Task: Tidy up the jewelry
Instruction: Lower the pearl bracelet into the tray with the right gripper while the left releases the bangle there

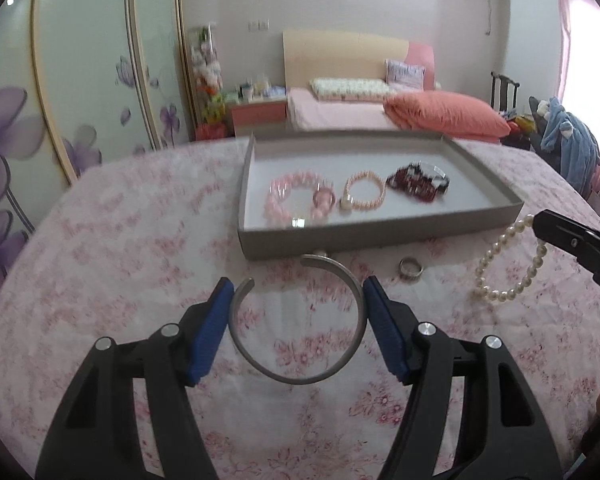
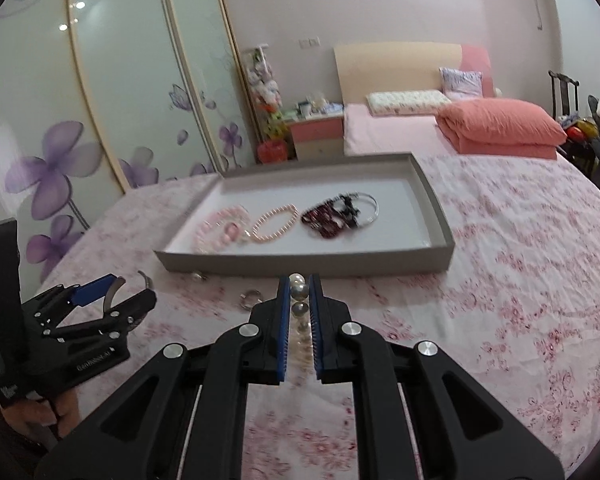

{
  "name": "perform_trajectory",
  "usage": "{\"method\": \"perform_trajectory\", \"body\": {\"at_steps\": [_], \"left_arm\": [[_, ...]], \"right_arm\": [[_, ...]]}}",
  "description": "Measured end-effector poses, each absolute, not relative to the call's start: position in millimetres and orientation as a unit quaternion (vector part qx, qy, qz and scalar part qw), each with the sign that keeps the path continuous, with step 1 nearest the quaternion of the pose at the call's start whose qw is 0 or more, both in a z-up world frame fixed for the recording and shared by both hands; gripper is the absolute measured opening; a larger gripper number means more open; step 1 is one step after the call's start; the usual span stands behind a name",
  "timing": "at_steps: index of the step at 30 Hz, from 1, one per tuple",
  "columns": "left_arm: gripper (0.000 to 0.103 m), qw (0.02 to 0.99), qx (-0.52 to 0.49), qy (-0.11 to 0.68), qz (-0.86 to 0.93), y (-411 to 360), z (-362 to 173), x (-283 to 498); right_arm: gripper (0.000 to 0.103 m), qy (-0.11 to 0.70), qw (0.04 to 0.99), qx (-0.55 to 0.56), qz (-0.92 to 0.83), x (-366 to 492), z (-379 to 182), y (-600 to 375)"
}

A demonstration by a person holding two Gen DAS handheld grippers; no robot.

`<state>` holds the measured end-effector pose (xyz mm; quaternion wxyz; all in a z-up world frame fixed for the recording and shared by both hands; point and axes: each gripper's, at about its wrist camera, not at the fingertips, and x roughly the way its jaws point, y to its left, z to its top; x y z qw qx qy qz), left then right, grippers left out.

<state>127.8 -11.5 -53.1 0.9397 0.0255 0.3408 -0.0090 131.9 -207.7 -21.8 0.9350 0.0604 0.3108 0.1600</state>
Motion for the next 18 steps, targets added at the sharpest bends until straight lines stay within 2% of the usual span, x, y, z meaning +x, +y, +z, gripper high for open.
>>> {"method": "perform_trajectory", "body": {"at_steps": [9, 18], "left_arm": [[0.065, 0.965, 0.058, 0.256, 0.015, -23, -20, 109], [0.065, 0.976, 0.067, 0.207, 0.031, -32, 2, 97]], "right_arm": [[0.010, 0.269, 0.946, 0.067, 0.167, 119, -1, -202], [0.010, 0.203, 0.967, 0.051, 0.145, 103, 23, -195]]}}
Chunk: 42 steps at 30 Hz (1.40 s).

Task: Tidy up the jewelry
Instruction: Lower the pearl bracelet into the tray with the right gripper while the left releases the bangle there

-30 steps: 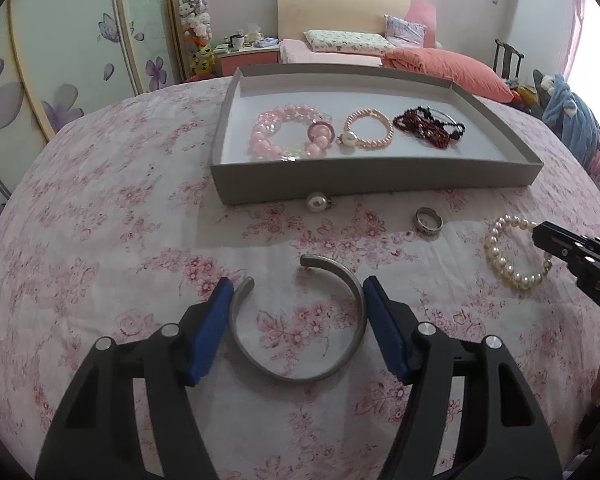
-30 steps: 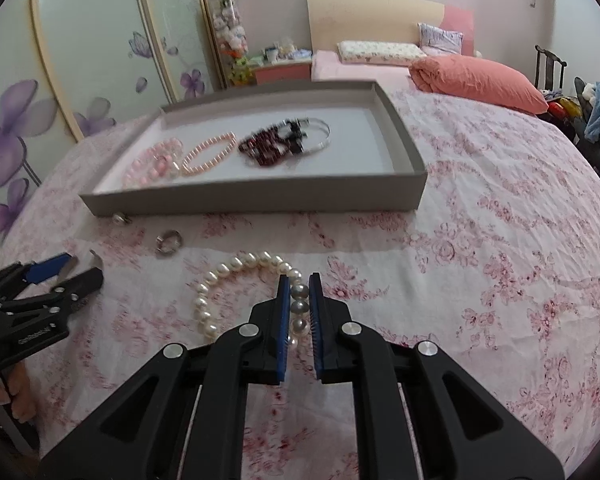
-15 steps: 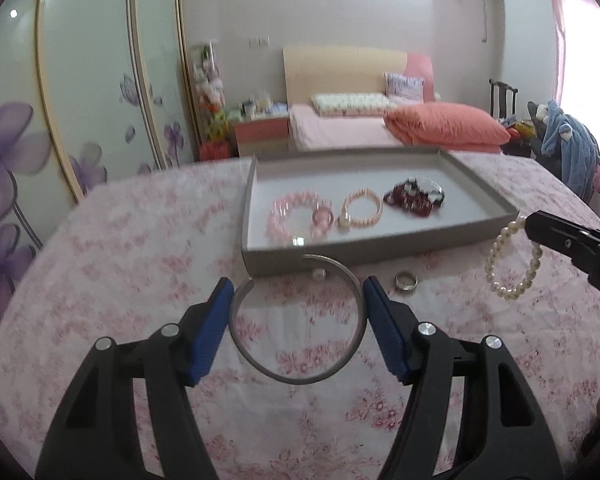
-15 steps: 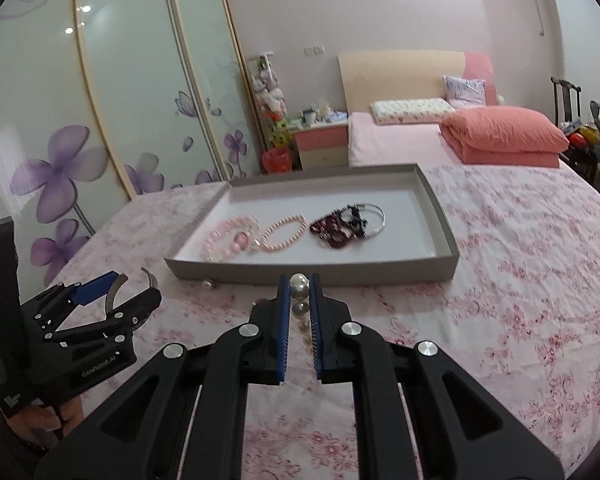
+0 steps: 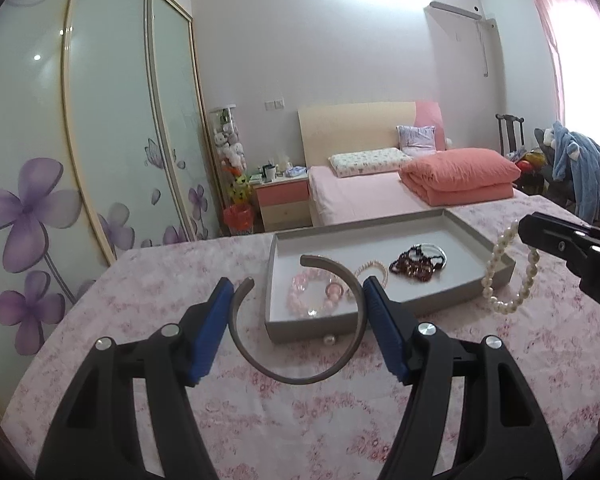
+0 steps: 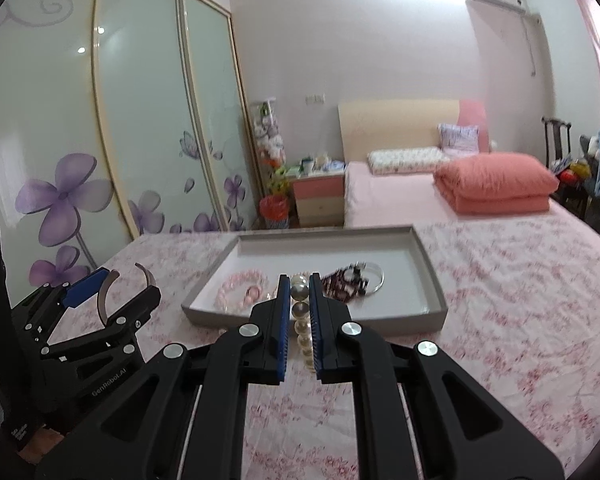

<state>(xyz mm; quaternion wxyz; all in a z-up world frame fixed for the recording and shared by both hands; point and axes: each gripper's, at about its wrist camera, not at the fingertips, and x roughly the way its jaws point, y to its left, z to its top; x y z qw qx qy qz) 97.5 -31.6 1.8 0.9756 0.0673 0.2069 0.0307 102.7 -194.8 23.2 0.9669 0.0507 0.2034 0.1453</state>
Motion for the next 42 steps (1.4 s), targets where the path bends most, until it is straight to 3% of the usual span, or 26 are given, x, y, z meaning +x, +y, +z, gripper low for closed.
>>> {"method": "perform_trajectory", "body": {"at_steps": [10, 42], "left_arm": [[0.065, 0.979, 0.047, 0.196, 0.030, -32, 18, 104], [0.065, 0.978, 0.021, 0.208, 0.024, -25, 25, 128]], "right_arm": [[0.010, 0.147, 0.983, 0.031, 0.110, 96, 40, -194], [0.010, 0.130, 0.987, 0.033, 0.089, 104, 48, -201]]}}
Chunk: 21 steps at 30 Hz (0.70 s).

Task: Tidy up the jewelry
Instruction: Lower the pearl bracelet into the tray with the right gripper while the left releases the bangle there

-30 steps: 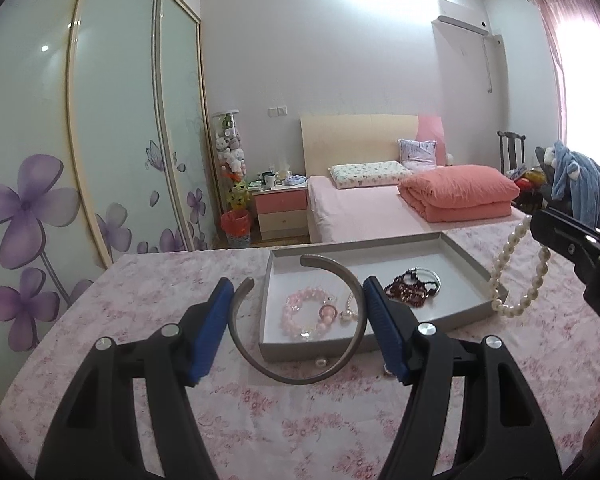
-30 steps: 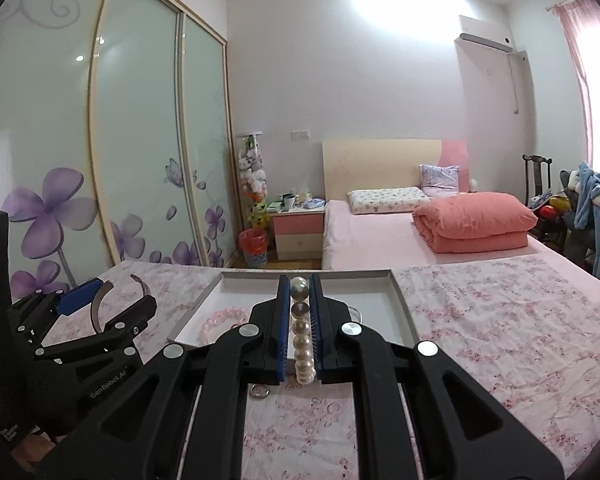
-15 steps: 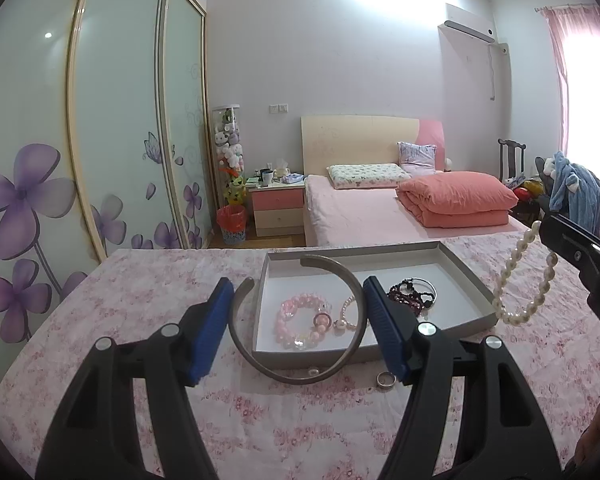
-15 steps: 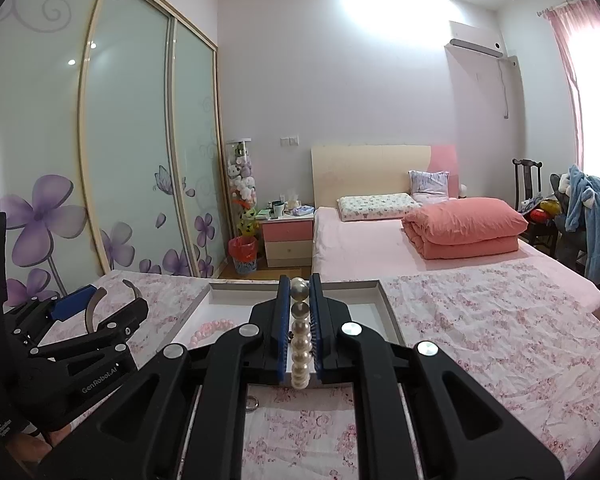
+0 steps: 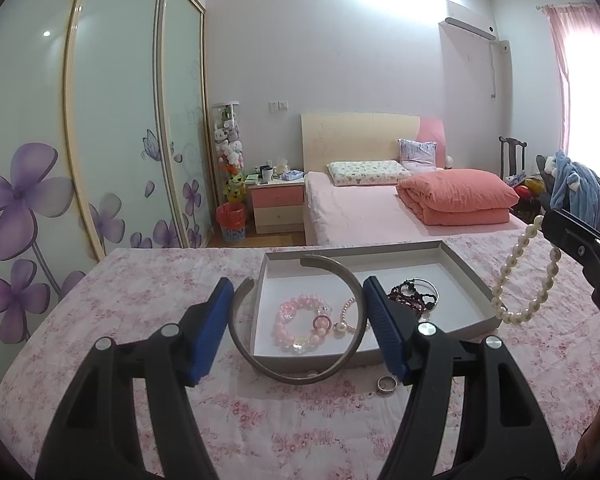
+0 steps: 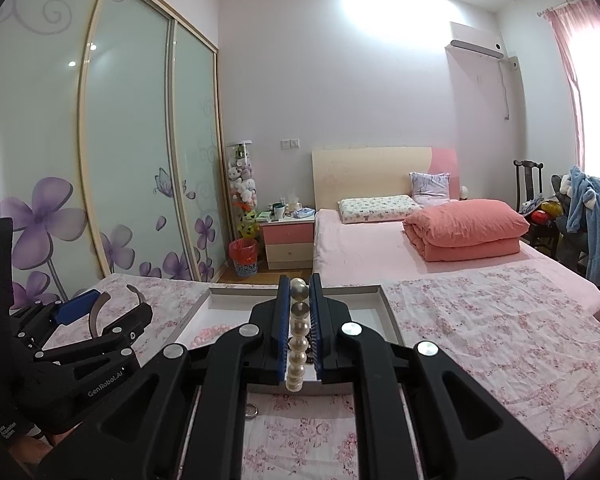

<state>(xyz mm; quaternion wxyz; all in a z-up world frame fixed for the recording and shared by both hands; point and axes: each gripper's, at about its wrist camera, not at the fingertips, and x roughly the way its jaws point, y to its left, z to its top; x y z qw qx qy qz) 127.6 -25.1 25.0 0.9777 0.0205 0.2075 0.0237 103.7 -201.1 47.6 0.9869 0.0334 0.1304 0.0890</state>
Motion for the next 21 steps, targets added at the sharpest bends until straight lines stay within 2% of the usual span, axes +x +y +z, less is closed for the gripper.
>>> {"method": "perform_trajectory", "body": {"at_steps": [13, 21], "left_arm": [[0.065, 0.975, 0.027, 0.218, 0.023, -25, 18, 157], [0.065, 0.970, 0.013, 0.242, -0.009, -23, 11, 202]], "right_arm": [[0.010, 0.136, 0.986, 0.033, 0.086, 129, 47, -200], [0.010, 0.164, 0.981, 0.053, 0.091, 179, 36, -202]]}}
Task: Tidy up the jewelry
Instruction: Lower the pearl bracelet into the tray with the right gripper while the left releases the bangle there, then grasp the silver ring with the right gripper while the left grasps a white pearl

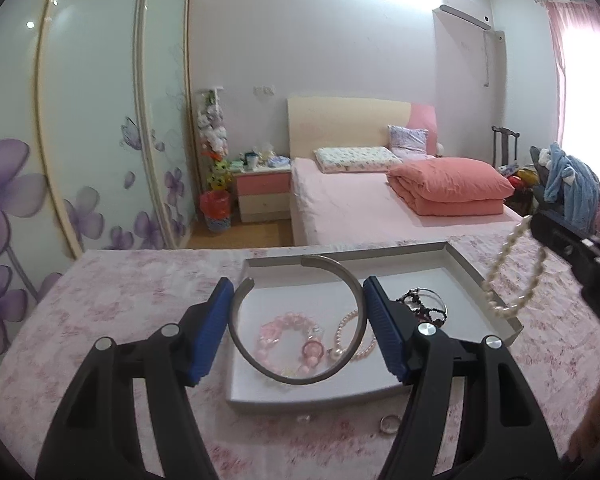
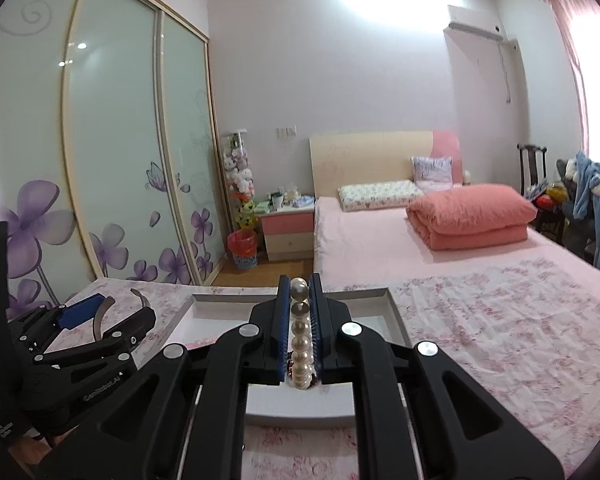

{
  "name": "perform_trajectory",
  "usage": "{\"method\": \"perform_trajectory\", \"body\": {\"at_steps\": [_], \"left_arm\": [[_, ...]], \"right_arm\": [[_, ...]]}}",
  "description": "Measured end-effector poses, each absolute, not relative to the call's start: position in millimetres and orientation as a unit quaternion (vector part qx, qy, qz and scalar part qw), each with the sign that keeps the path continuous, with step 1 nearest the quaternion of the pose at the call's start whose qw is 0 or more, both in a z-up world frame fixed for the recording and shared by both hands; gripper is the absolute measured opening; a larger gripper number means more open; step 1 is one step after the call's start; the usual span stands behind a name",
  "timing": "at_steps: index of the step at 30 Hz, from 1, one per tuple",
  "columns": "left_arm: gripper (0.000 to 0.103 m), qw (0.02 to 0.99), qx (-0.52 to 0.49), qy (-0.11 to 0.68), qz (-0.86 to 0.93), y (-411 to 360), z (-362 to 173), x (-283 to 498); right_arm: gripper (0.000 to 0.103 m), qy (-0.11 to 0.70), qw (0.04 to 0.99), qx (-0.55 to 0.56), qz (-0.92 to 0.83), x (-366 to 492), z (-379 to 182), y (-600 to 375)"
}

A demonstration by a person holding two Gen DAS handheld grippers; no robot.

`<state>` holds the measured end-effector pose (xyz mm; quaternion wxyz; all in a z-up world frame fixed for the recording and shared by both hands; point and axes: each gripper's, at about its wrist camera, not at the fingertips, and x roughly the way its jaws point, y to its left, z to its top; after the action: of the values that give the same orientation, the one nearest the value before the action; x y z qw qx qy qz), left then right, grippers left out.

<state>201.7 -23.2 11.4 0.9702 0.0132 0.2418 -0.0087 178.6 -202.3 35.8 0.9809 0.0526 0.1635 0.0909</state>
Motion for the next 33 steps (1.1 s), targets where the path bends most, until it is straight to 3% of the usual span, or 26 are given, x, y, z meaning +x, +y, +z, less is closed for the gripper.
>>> {"method": "perform_trajectory", "body": {"at_steps": [10, 12, 13, 15, 33], "left_arm": [[0.065, 0.955, 0.007, 0.293, -0.037, -42, -14, 259], [0.066, 0.952, 0.000, 0.304, -0.037, -40, -20, 266], [0.066, 0.951, -0.005, 0.308, -0.036, -37, -23, 267], [0.066, 0.953, -0.008, 0.300, -0.035, -31, -22, 269], [0.066, 0.952, -0.003, 0.305, 0.035, 27, -22, 220]], "right_arm": [[0.011, 0.243, 0.959, 0.104, 0.101, 259, 4, -205], [0.018, 0.258, 0.954, 0.115, 0.099, 264, -2, -210], [0.031, 0.261, 0.953, 0.119, 0.096, 263, -4, -214], [0.045, 0.256, 0.955, 0.120, 0.087, 258, -7, -221], [0.045, 0.315, 0.939, 0.074, 0.117, 207, -28, -210]]}}
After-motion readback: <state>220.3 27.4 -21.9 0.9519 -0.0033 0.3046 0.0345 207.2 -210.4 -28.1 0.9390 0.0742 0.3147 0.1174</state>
